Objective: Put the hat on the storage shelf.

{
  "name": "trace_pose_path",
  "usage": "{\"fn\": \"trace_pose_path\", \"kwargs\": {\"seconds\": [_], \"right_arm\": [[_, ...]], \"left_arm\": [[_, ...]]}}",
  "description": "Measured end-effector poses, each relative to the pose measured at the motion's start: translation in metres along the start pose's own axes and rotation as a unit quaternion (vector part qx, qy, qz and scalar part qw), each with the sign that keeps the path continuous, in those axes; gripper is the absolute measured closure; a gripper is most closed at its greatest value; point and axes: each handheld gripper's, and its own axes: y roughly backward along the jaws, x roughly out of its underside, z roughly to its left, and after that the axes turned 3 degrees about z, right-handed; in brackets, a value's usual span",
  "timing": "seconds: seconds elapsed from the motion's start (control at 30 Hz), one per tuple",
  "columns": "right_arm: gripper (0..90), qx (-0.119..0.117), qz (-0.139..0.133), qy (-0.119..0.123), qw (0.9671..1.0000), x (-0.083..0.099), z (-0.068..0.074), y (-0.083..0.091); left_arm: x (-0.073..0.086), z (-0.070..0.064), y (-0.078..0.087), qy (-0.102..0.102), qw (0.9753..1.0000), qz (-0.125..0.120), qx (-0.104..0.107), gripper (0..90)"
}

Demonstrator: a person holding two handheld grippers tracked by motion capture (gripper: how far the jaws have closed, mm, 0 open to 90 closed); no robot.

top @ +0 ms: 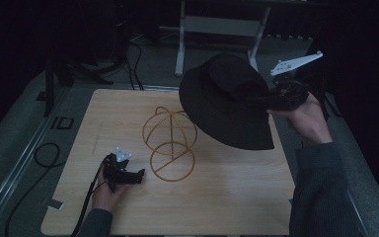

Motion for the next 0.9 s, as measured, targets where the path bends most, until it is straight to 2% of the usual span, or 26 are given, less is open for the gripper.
{"fn": "trace_pose_path", "kwargs": {"seconds": [0.4, 0.9], "right_arm": [[88.0, -0.025, -0.01, 0.034, 0.9991, -0.013, 0.017, -0.005], [88.0, -0.048, -0.003, 0.059, 0.9971, -0.034, 0.036, -0.031]], "left_arm": [[0.0, 0.0, 0.0, 0.001, 1.0, 0.0, 0.0, 1.3], [0.0, 0.0, 0.0, 0.0, 1.0, 0.0, 0.0, 1.3]]}}
